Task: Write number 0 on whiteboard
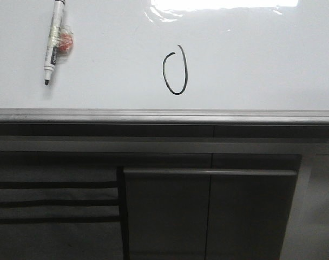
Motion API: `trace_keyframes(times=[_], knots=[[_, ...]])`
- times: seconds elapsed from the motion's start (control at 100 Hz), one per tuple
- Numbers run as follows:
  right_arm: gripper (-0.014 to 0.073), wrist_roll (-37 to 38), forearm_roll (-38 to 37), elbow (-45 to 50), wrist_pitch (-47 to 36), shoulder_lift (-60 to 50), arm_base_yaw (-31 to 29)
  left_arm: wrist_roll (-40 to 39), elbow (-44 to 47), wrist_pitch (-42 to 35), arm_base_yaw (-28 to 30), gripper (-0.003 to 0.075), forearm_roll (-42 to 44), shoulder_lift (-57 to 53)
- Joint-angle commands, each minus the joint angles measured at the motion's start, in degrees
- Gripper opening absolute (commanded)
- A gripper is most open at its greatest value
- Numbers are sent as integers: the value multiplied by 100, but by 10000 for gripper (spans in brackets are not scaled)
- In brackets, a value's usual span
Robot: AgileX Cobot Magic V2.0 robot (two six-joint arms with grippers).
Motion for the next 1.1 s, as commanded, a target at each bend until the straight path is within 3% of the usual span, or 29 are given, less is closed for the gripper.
trace_keyframes(times=[0.0,0.27,0.39,0.62,0.79,1.09], knots=[[-73,-9,5,-56,-501,23,-34,53,24,-421,189,-20,-5,-213],[-73,-9,5,40,-491,23,-34,53,793,64,792,-20,-29,-1460],[-73,-9,5,40,-491,23,-34,43,779,448,747,-20,-43,-1428],[-73,-9,5,40,-491,23,-34,43,779,450,758,-20,-81,-1428],[-73,-9,5,40,-491,23,-34,-889,779,474,769,-20,770,-1428],[-73,-9,5,40,-491,23,-34,-932,779,495,769,-20,755,-1428]])
